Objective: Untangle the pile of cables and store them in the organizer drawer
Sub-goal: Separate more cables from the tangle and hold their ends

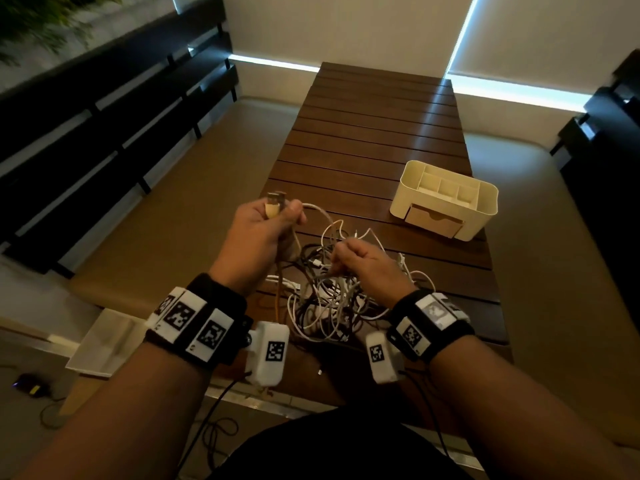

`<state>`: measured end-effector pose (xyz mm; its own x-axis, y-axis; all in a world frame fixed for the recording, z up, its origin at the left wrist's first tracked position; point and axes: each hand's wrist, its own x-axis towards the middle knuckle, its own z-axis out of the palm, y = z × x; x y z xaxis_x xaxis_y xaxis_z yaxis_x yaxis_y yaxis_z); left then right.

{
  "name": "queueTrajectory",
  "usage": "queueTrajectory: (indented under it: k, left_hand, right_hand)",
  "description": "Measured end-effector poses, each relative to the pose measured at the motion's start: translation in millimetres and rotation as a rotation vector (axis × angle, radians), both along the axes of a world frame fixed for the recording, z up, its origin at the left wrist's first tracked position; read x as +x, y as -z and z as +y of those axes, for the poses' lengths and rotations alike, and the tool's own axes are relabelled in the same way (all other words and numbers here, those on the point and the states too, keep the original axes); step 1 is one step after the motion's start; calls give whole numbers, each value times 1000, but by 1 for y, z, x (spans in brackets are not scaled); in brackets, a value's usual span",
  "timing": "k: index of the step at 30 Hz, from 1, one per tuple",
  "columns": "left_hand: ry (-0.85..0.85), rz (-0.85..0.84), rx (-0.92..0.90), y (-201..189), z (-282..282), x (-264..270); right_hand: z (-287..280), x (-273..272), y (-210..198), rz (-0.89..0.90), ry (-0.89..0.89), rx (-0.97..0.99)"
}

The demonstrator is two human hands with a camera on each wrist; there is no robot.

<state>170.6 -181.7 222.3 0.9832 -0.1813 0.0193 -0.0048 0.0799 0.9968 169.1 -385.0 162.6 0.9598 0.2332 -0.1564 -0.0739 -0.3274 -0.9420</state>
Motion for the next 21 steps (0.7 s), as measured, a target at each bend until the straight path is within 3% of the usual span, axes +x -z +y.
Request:
queueTrajectory:
  k: [3, 6, 8, 11, 16, 21]
  left_hand:
    - [40, 154, 313, 23, 9, 7]
    - [86, 266, 301, 39, 14, 2]
    - [-22, 239, 273, 35, 15, 0]
    - [-129, 65, 427, 21, 13, 6]
    - [31, -79, 495, 4, -7, 8]
    - [224, -89, 629, 8, -18, 6]
  right_hand:
    - [-7, 8, -19, -78, 224, 138]
    - [-20, 18, -43, -271, 324, 147]
    - [-24, 21, -50, -351, 288, 43]
    - [-19, 20, -49, -343, 127, -166]
    - [0, 19, -41, -425, -112, -370]
    - [1, 20, -45, -495, -35, -276]
